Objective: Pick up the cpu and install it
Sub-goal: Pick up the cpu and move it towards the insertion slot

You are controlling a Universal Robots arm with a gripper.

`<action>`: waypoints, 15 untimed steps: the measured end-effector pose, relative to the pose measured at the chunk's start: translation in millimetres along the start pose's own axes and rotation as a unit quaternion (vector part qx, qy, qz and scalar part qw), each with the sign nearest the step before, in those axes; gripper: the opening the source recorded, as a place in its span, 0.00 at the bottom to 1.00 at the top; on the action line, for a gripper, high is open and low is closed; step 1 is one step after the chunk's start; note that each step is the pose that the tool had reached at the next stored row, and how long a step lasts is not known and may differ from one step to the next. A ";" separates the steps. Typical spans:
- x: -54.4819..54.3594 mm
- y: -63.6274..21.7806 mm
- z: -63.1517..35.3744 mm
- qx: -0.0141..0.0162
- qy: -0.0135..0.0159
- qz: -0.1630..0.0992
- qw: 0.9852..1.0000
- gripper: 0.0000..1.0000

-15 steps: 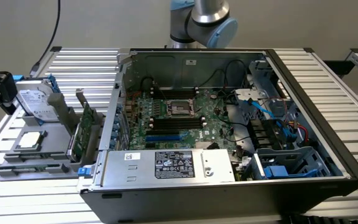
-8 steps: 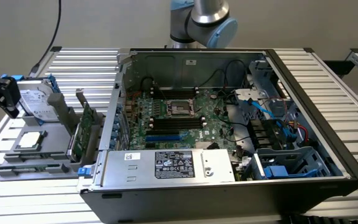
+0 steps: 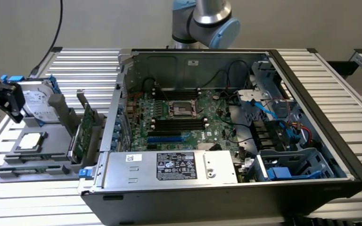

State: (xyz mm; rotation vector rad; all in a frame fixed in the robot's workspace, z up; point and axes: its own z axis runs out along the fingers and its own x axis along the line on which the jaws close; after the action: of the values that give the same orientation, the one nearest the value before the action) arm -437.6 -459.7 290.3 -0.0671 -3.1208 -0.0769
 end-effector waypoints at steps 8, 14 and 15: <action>-0.2 2.3 14.7 0.000 0.001 -0.022 1.000 0.64; -0.3 3.7 25.6 0.001 0.002 -0.035 0.999 0.64; -0.3 3.9 27.5 0.001 0.002 -0.038 0.999 0.64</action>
State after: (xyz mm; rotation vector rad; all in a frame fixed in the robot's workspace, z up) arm -437.6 -454.4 263.0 0.0511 -3.1194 -0.0757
